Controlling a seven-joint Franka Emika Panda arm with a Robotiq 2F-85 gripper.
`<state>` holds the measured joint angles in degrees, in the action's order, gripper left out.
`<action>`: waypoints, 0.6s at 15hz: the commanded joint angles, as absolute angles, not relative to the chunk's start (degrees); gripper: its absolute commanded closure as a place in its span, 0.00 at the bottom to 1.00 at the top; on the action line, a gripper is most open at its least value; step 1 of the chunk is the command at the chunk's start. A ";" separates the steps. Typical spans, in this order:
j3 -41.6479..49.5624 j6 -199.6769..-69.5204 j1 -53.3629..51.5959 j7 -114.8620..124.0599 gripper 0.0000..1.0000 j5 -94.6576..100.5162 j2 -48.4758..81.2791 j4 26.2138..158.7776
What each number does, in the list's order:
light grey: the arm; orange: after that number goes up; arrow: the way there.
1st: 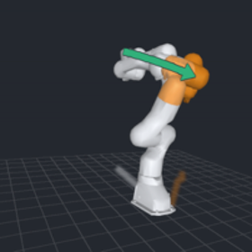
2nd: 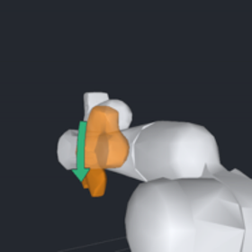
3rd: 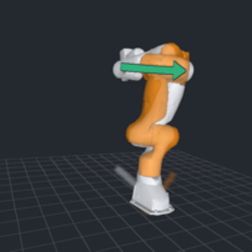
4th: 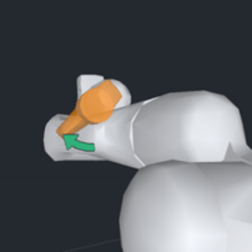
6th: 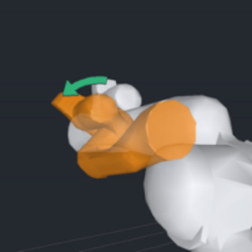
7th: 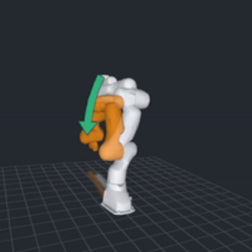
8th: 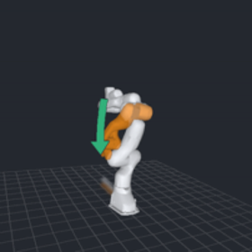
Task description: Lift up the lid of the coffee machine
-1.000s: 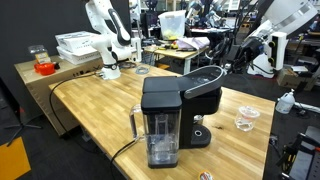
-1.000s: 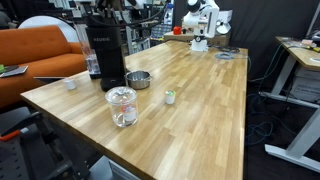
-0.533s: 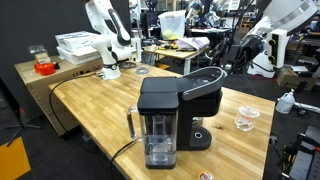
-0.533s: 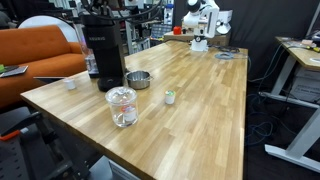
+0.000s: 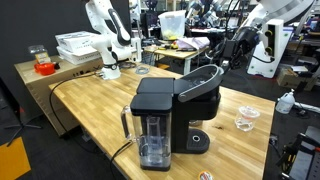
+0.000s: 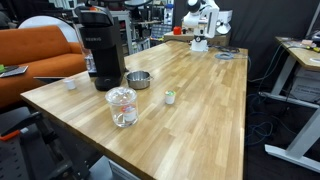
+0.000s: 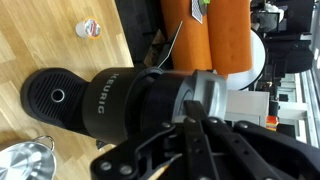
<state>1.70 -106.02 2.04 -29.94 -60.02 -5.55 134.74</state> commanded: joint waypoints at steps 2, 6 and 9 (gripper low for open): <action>0.94 -106.96 0.97 -26.56 1.00 -58.96 -7.57 132.58; -0.03 -106.28 -0.11 -25.36 1.00 -58.55 -7.43 130.75; -0.63 -106.10 -0.90 -25.49 1.00 -58.72 -8.07 130.84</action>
<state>-0.19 -106.10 -0.53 -26.65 -59.92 -7.67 131.35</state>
